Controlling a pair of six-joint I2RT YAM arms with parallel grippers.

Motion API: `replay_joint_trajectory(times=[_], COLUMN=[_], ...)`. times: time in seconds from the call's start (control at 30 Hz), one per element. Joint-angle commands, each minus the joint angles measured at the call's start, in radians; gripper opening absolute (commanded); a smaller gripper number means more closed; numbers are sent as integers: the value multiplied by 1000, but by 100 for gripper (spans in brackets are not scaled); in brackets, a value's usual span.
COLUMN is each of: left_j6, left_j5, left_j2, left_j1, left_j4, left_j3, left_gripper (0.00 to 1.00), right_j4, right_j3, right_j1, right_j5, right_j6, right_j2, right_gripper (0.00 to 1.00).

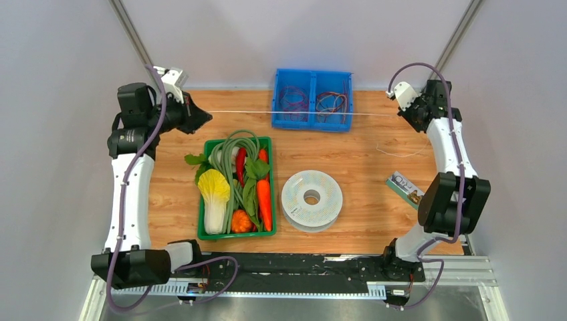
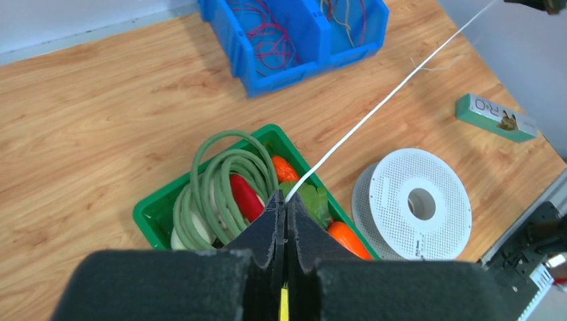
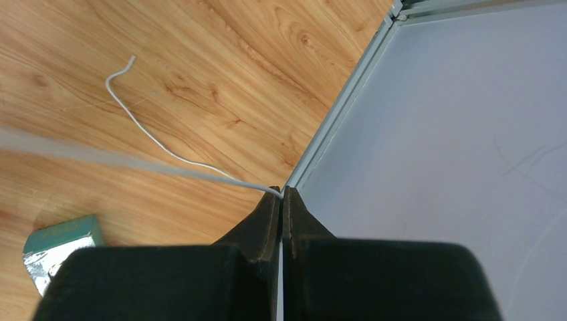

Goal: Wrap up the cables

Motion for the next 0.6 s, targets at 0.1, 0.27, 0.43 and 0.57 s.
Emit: replay_joint_trajectory(times=[0.1,0.27,0.43,0.57], left_j6=[216,383,393,419], left_j5=[85,24,-63,-97], left_j2=[42,63,98,181], left_j1=[-17,-182,-420,-569], left_j4=[-156,-253,-201,-201], left_j3=[88,139,127,186], left_gripper=[0,0,0,0], right_j4=[-19,-170,-508,-642], right_j3=[151,229,386,407], right_j1=[-20,-27,-27,-24], right_j5=[74,56,-213,-446], right_j6=[-19,-63,-62,-2], right_j2=[147,228,205,118], right_gripper=[0,24,100,100])
